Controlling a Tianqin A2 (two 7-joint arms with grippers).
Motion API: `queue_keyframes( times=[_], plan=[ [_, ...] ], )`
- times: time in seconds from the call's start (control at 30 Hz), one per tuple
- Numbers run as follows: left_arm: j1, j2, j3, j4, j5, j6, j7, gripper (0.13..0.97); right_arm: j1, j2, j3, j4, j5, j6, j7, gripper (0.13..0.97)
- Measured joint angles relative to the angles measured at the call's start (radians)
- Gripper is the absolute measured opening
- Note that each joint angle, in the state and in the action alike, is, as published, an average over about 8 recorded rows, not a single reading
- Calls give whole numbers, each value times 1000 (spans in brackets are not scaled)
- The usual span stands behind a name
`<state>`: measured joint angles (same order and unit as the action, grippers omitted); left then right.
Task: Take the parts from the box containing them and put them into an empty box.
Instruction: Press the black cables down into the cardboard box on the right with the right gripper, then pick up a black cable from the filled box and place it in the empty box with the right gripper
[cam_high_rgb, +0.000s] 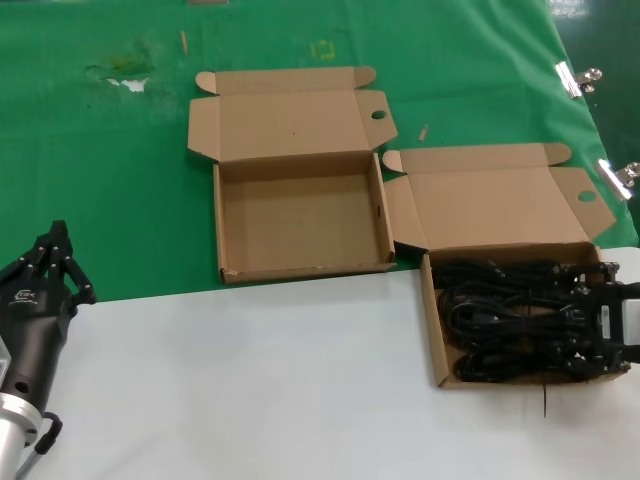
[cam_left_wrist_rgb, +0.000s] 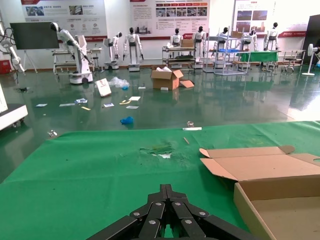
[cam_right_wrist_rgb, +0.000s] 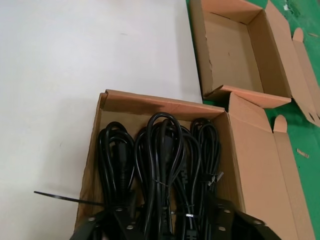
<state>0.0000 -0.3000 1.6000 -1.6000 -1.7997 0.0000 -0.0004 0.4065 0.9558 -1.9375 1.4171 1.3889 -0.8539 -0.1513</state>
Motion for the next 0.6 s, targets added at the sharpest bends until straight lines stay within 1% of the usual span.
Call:
queue_keyframes(
  times=[0.03,0.3,0.33,0.6],
  plan=[
    [0,0,0,0,0,0,0,140,0,-1,1,1,-1,0,4,562],
    [0,0,0,0,0,0,0,140,0,-6,4,3,-10,-3,25,358],
    [0,0,0,0,0,0,0,140,0,-6,4,4,-11,-4,27,358],
    [0,0,0,0,0,0,0,140,1,-13,3,3,-20,-6,35,219]
  ],
)
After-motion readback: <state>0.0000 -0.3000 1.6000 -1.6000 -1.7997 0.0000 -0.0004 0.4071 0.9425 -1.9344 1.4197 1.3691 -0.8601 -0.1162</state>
